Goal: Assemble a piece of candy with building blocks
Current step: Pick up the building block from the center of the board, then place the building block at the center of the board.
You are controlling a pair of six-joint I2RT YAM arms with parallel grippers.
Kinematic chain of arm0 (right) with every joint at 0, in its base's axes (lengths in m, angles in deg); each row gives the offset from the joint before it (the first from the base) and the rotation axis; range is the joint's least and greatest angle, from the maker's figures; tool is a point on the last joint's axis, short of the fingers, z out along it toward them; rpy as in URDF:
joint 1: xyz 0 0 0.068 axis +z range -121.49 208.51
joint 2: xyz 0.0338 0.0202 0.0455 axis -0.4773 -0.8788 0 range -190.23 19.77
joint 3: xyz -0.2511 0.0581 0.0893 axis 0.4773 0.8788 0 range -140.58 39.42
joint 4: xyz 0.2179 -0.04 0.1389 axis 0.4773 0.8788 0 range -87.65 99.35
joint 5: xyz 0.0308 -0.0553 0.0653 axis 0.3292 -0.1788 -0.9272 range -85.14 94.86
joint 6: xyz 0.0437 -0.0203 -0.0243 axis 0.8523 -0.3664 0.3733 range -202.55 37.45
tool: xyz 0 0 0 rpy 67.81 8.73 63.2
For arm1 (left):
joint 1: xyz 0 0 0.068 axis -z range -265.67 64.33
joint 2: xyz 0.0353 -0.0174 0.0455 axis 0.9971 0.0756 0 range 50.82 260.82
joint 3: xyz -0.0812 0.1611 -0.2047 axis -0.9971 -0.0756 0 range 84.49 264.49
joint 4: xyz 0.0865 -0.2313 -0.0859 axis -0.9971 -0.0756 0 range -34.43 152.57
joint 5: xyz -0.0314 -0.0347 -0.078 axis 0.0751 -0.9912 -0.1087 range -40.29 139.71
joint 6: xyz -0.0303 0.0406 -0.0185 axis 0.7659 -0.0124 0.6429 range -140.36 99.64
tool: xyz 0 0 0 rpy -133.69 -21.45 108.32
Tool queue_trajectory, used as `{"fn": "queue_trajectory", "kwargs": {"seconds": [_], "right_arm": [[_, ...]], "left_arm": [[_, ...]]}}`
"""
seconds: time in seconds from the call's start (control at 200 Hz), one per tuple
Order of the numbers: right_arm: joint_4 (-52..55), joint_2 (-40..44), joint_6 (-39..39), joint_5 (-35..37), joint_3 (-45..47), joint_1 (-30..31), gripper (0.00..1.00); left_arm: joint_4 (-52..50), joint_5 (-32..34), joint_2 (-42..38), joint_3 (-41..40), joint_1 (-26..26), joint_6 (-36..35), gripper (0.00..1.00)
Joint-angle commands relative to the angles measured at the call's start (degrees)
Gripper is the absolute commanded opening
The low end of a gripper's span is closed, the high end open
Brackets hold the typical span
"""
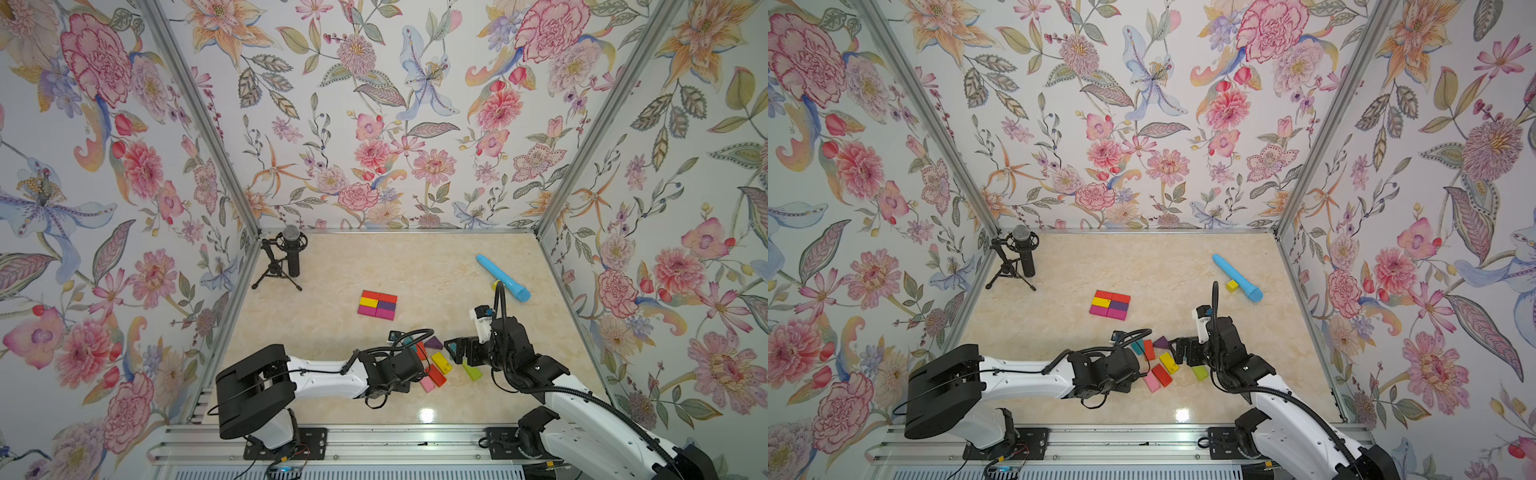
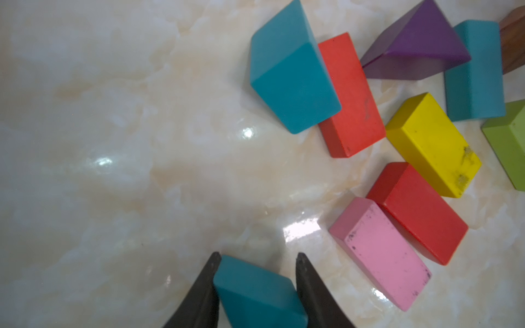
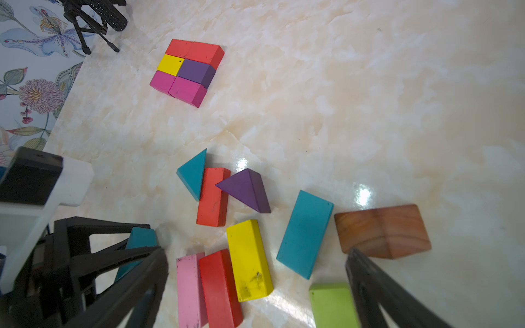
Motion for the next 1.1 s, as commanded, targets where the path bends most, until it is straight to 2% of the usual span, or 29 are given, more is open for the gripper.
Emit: {"fn": "queue_trajectory", "kwargs": {"seconds": [0.0,0.175,0.34,0.595,0.856,0.916,1.096], "right_arm": [[-0.76,-1.47,-1.25,-0.34,-1.45,-0.25,1.00],[-1.71,-5.01,-1.67,0.60,-3.72,0.18,1.00],[-3.37,-9.57,-2.05,2.44,-6.80,2.29,1.00],[-6.53,-17.18,-2.29,3.68,-10.74,5.84,1.00],[-9.81,-23.03,-2.17,3.43,-12.57,7.31,1.00],[-9.91,-23.76,-2.19,3.49,-12.98,9.17,1.00],[-10.46,-23.79,-2.09,4.03,-12.82,9.52,1.00]], "left_arm": [[-0.68,1.11,-4.33,-2.68,-5.62,-3.86,0.23],[0.97,1.06,-8.89,-4.57,-16.84,-9.86,0.23],[5.83,-0.84,-6.14,-3.95,-24.03,-13.12,0.25],[11.75,-3.33,3.05,-0.44,-26.93,-13.89,0.26],[14.92,-2.60,6.11,0.36,-28.28,-12.31,0.27],[15.30,-2.67,6.66,0.62,-28.47,-12.22,0.31],[15.25,-3.15,6.69,1.33,-29.06,-12.24,0.57]]}}
